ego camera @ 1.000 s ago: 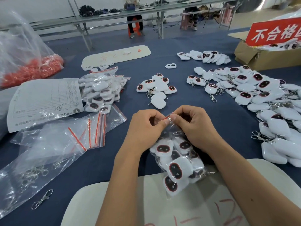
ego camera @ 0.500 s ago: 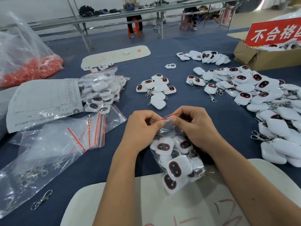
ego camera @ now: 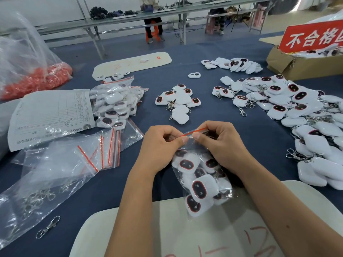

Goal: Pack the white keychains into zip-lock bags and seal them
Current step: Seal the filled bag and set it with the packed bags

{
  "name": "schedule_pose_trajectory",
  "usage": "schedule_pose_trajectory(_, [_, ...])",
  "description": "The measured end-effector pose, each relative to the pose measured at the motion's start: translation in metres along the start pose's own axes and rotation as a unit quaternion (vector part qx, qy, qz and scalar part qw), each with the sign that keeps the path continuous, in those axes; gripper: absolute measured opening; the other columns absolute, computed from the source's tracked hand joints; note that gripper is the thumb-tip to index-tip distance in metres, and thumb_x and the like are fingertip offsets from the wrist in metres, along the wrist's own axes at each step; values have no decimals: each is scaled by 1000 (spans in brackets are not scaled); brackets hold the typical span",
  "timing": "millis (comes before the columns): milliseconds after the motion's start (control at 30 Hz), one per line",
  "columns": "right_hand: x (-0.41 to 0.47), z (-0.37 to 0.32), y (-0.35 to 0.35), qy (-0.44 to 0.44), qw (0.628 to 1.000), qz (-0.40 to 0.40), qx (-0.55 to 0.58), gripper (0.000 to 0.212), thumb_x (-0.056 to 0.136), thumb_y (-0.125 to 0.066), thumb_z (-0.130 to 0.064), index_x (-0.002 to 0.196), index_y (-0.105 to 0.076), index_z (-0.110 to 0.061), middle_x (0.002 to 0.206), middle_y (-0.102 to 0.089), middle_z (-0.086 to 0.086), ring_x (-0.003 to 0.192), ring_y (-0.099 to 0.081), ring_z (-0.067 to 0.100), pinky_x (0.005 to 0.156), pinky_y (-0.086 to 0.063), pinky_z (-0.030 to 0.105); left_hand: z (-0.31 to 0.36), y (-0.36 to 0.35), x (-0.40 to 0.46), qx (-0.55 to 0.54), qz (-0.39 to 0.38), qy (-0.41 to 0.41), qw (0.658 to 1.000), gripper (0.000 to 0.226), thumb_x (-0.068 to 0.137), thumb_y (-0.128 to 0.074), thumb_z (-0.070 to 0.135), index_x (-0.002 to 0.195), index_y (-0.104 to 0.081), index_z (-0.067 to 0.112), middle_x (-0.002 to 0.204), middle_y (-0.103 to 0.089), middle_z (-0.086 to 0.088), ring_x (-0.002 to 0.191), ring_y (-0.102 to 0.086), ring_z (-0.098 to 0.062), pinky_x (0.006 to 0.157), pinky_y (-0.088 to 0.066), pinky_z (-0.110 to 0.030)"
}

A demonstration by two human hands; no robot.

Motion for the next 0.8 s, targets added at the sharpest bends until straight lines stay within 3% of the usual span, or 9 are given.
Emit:
schedule_pose_trajectory(100, [1, -1, -1, -8, 1000, -17, 14, 17, 98, -73, -16, 83, -78, -22, 75, -75, 0, 68, -63, 4, 66, -51, 18, 2, 0, 0, -3, 6, -14, 1000, 12, 85, -83, 17, 75, -79, 22, 65, -71, 2, 60, -62, -13, 66, -53, -36])
schedule_pose_trajectory(367, [0, 2, 2, -19, 999, 27, 36, 16, 94, -76, -12, 81, -78, -20, 74, -77, -2, 66, -68, 5, 62, -52, 15, -5, 2, -1, -48, 9, 18, 999, 8, 87, -82, 19, 79, -81, 22, 75, -77, 0, 73, -74, -23, 76, -61, -45])
schedule_pose_trajectory(533, [0, 2, 3, -40, 996, 5, 86, 11, 92, -77, -13, 81, -79, -15, 74, -76, 1, 63, -65, 5, 60, -49, 14, -4, 5, 0, -63, 6, 6, 998, 15, 86, -81, 10, 75, -80, 21, 72, -76, -2, 65, -67, -12, 67, -56, -32])
schedule_pose_trajectory(633, [0, 2, 3, -63, 988, -18, 140, 3, 89, -82, -16, 86, -81, -16, 81, -79, 5, 70, -71, 12, 64, -53, 19, 0, 2, 1, -61, 12, -12, 998, 15, 85, -81, 10, 75, -80, 21, 71, -76, 0, 64, -67, -10, 63, -55, -25])
schedule_pose_trajectory(800, [1, 1, 1, -52, 994, -7, 98, 8, 89, -82, -14, 86, -83, -21, 83, -81, 3, 75, -76, 12, 68, -56, 20, 1, -3, 1, -73, 16, -5, 997, 6, 85, -83, 18, 82, -81, 22, 77, -78, 4, 71, -73, -8, 67, -58, -21])
Point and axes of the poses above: each hand's wrist, its own x-axis towards the middle knuckle, its own y-axis out of the back of the hand, z = x × y, the point moved 5 cm from there along x, towards the middle knuckle
